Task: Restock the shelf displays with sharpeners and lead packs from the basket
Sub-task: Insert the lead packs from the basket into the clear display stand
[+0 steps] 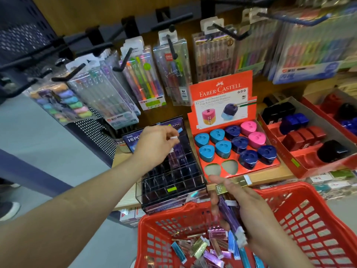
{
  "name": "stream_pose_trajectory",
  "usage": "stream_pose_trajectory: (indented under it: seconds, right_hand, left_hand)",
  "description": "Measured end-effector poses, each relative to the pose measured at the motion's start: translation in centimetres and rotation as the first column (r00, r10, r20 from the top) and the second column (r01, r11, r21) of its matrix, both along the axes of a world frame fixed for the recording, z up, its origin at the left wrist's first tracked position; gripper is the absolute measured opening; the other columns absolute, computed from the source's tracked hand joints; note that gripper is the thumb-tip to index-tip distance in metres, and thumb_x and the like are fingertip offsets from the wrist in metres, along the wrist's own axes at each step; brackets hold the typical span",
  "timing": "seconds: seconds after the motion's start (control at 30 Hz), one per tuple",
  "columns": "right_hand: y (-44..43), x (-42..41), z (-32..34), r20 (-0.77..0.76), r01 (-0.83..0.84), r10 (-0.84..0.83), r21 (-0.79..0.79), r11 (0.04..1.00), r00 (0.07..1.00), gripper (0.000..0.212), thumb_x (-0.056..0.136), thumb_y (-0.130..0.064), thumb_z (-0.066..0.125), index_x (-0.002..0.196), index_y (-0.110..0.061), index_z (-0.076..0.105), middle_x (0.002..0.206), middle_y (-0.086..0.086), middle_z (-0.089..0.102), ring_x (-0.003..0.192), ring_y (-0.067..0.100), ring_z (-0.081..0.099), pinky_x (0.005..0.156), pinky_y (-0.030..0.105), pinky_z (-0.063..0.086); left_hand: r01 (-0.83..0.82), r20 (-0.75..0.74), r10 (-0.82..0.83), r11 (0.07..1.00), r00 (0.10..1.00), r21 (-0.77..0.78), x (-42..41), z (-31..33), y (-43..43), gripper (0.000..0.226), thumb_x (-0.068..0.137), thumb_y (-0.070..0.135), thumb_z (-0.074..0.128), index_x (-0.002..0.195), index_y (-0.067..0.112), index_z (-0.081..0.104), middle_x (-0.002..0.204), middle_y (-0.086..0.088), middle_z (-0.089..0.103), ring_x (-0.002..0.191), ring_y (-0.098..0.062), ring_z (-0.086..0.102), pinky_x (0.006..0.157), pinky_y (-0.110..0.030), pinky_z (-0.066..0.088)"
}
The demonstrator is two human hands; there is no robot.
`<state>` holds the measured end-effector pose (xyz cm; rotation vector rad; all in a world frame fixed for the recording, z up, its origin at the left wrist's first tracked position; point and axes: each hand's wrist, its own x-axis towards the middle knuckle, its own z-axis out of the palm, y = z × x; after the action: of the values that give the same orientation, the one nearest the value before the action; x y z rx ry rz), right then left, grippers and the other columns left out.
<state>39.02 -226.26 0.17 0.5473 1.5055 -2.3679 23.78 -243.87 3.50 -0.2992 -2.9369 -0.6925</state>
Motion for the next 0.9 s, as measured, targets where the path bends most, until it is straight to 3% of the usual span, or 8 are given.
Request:
stream_pose_trajectory:
  seconds: [0.23, 0.33, 0.47, 0.53, 0.6, 0.77, 0.9]
  right_hand:
    - [0.4, -0.2, -0.1, -0.037, 0.002, -0.001, 0.045, 0.999, 0.999, 0.026, 0.098, -0.023, 0.049, 0.119, -0.029, 0.062, 0.074, 0.014, 0.067, 0.058, 0.023, 0.062, 0.041, 0.027, 0.039]
    - [0.3, -0.3, -0.2, -0.041, -0.005, 0.008, 0.058, 0.998, 0.999, 0.028, 0.096, -0.024, 0.051, 0.122, -0.034, 0.055, 0.078, 0.016, 0.07, 0.059, 0.026, 0.063, 0.042, 0.027, 0.039]
    - [0.4, -0.2, 0.0, -0.045, -0.027, 0.031, 0.075, 0.997, 0.999, 0.018, 0.095, -0.026, 0.051, 0.103, -0.014, 0.063, 0.081, 0.016, 0.072, 0.057, 0.023, 0.063, 0.041, 0.025, 0.038]
    - [0.4, 0.0, -0.1, -0.051, -0.056, 0.061, 0.098, 0.994, 0.997, 0.029, 0.095, -0.027, 0.051, 0.084, -0.006, 0.068, 0.082, 0.016, 0.073, 0.057, 0.022, 0.064, 0.04, 0.024, 0.039]
    - [0.4, 0.1, 0.0, -0.044, -0.07, 0.075, 0.101, 0.992, 0.996, 0.035, 0.093, -0.028, 0.053, 0.078, -0.001, 0.069, 0.082, 0.017, 0.073, 0.056, 0.02, 0.064, 0.039, 0.024, 0.04]
    - [0.2, 0.3, 0.1, -0.012, -0.056, 0.056, 0.055, 0.997, 0.998, 0.031, 0.085, -0.026, 0.06, 0.092, 0.003, 0.064, 0.076, 0.018, 0.072, 0.051, 0.016, 0.061, 0.038, 0.024, 0.038]
    - [0.1, 0.4, 0.2, -0.003, -0.043, 0.043, 0.026, 0.999, 0.999, 0.031, 0.074, -0.029, 0.067, 0.09, -0.003, 0.064, 0.069, 0.015, 0.066, 0.051, 0.016, 0.055, 0.038, 0.023, 0.036]
  left_hand:
    - [0.027, -0.083, -0.029, 0.999, 0.996, -0.023, -0.2, -0.7, 0.7, 0.018, 0.088, 0.021, 0.067, 0.104, 0.015, 0.074, 0.103, 0.001, 0.069, 0.097, -0.013, 0.061, 0.092, -0.022, 0.045]
    - [0.019, -0.078, -0.022, 0.999, 0.997, -0.038, -0.2, -0.8, 0.8, 0.019, 0.088, 0.022, 0.067, 0.105, 0.015, 0.073, 0.1, -0.001, 0.071, 0.092, -0.013, 0.063, 0.089, -0.029, 0.051]
    - [0.01, -0.068, -0.012, 0.999, 0.998, -0.039, -0.3, -0.6, 0.9, 0.019, 0.089, 0.024, 0.065, 0.106, 0.016, 0.071, 0.098, 0.0, 0.071, 0.09, -0.014, 0.064, 0.085, -0.03, 0.053]
    - [0.013, -0.058, -0.016, 0.998, 0.998, -0.062, -0.3, -0.7, 0.8, 0.02, 0.091, 0.024, 0.062, 0.107, 0.016, 0.072, 0.098, 0.0, 0.072, 0.091, -0.014, 0.064, 0.087, -0.028, 0.052]
    - [0.049, -0.071, -0.058, 0.991, 0.996, -0.125, -0.3, -1.0, 0.5, 0.018, 0.092, 0.022, 0.061, 0.105, 0.016, 0.072, 0.101, -0.001, 0.071, 0.094, -0.015, 0.063, 0.088, -0.027, 0.049]
    - [0.125, -0.044, -0.155, 0.908, 0.987, -0.401, -0.5, -1.3, 0.6, 0.022, 0.096, 0.025, 0.053, 0.107, 0.015, 0.069, 0.105, -0.005, 0.063, 0.096, -0.024, 0.059, 0.081, -0.034, 0.047]
    - [0.116, -0.027, -0.158, 0.82, 0.987, -0.56, -0.8, -0.9, 1.3, 0.018, 0.096, 0.025, 0.052, 0.101, 0.014, 0.065, 0.095, -0.006, 0.062, 0.086, -0.028, 0.062, 0.072, -0.038, 0.053]
